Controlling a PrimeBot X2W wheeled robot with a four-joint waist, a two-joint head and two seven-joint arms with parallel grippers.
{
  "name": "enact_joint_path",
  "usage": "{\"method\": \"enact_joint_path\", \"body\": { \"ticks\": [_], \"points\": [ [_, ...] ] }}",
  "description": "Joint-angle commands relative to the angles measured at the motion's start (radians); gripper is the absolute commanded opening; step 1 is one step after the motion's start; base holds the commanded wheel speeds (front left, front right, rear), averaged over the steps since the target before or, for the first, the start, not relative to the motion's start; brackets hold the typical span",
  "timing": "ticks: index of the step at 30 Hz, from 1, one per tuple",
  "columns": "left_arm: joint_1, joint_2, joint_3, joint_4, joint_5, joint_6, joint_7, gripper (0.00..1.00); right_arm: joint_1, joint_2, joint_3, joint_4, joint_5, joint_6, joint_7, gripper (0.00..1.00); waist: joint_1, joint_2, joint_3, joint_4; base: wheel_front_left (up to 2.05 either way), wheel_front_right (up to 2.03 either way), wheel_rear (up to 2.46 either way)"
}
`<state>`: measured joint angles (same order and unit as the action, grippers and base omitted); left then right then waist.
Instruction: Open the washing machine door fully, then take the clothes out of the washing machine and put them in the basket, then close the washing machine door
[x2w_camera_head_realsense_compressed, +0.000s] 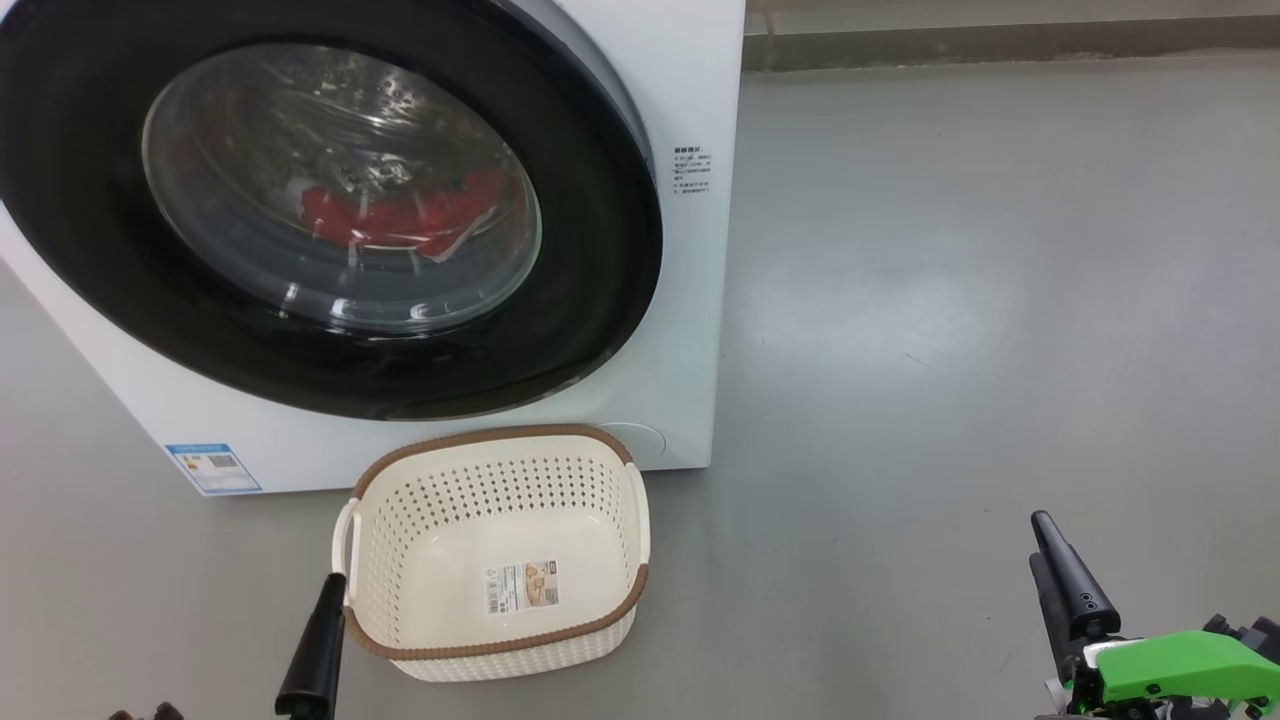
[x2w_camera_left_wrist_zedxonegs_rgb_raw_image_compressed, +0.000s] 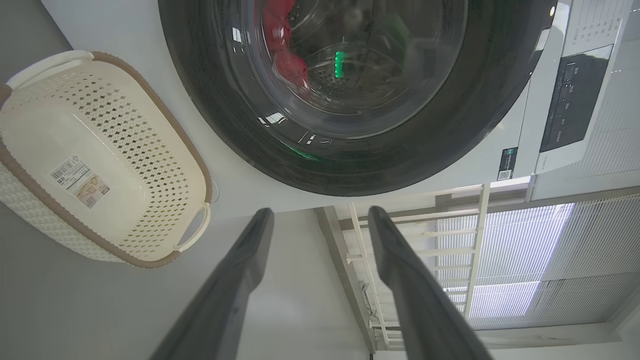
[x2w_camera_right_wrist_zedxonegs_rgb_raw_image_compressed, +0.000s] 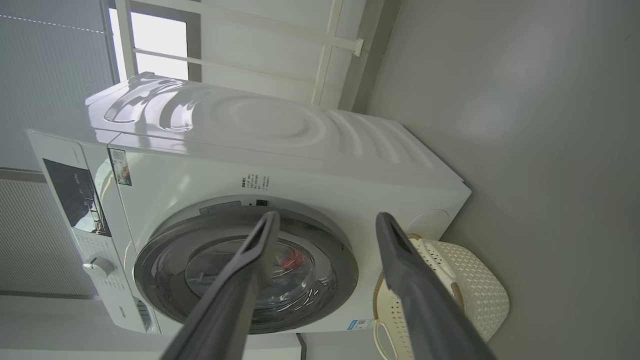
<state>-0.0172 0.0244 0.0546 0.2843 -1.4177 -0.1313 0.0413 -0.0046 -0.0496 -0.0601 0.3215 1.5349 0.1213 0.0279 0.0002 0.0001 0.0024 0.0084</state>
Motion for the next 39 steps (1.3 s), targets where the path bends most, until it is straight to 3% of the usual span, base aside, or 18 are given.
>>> {"method": "enact_joint_path", "body": {
  "ticks": [1, 13, 39],
  "points": [
    [-0.008, 0.015, 0.003, -0.037, 0.042, 0.0, -0.01, 1.0, -0.016, -0.016, 0.006, -0.03, -0.028, 0.003, -0.01, 1.0, -0.0001, -0.0001, 0.0, 0.001, 0.0, 0.0, 0.0],
    [0.001, 0.016, -0.006, -0.071, 0.226, 0.004, -0.042, 1.0, -0.014, -0.029, 0.039, -0.038, -0.159, 0.003, -0.041, 1.0, -0.0001, -0.0001, 0.004, 0.005, 0.0, 0.0, 0.0],
    [0.022, 0.019, -0.054, -0.126, 0.601, 0.056, -0.119, 1.0, -0.012, -0.056, 0.105, -0.04, -0.504, 0.005, -0.114, 1.0, -0.0001, -0.0001, 0.008, 0.015, 0.0, 0.0, 0.0]
  ]
}}
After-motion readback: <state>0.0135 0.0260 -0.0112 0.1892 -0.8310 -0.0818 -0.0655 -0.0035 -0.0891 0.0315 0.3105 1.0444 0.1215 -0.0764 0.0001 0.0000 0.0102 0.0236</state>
